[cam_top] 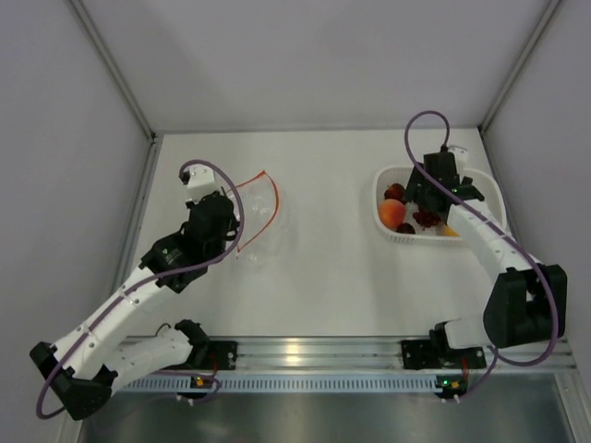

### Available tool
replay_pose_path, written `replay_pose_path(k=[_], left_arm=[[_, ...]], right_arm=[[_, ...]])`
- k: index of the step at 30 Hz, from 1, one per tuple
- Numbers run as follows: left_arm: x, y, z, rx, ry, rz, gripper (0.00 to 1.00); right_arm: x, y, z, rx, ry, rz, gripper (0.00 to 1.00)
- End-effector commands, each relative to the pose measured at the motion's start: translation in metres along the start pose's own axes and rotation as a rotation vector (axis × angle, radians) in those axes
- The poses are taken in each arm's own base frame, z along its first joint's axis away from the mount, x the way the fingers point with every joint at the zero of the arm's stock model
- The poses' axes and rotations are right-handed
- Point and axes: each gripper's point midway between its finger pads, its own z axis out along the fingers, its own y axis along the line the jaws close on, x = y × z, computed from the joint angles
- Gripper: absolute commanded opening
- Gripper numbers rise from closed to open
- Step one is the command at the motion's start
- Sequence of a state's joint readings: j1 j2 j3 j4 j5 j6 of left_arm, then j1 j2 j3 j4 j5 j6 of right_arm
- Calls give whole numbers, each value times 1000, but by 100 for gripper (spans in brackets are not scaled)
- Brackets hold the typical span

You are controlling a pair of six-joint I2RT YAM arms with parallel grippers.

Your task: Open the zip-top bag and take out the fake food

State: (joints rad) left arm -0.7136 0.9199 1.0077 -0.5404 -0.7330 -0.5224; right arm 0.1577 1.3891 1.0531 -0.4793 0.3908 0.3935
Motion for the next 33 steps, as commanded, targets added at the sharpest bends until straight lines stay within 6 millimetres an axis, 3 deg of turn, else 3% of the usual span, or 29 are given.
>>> replay_pose_path(k=[1, 5, 6, 7, 9, 12, 15, 20, 22, 25, 26, 29, 30, 33], left_arm=[[-29, 26, -2, -159, -86, 42, 0], [-46, 44, 3, -324, -153, 75, 0], [-58, 51, 1, -391, -190, 84, 0], [-56, 50, 7, -426, -186, 119, 0], [-71, 53, 6, -495, -214, 150, 0], [-68, 46, 22, -526, -184, 218, 0], [-53, 29, 47, -478, -111, 269, 0], [-5, -6, 98, -396, 44, 367, 0], [19, -16, 118, -384, 103, 405, 0], [37, -37, 136, -312, 165, 388, 2], [39, -41, 139, -294, 173, 371, 6], [31, -66, 141, -195, 177, 279, 35], [29, -72, 139, -164, 177, 254, 59], [10, -81, 130, -115, 139, 193, 86]], right_arm=[[-40, 4, -29, -65, -107, 51, 99], [-45, 21, -54, -208, -139, 36, 100], [-49, 31, -68, -295, -156, 31, 99], [-47, 36, -74, -337, -164, 19, 99], [-53, 37, -96, -398, -207, 22, 99], [-57, 29, -122, -426, -260, 28, 99], [-58, 26, -145, -469, -281, 19, 99], [-60, 17, -178, -502, -320, 1, 99], [-59, 15, -181, -509, -328, -10, 99], [-54, 13, -183, -511, -330, -23, 99], [-53, 13, -182, -511, -325, -24, 99], [-47, 13, -176, -503, -309, -37, 100], [-47, 13, -175, -500, -308, -35, 99], [-47, 14, -171, -500, -310, -29, 99]])
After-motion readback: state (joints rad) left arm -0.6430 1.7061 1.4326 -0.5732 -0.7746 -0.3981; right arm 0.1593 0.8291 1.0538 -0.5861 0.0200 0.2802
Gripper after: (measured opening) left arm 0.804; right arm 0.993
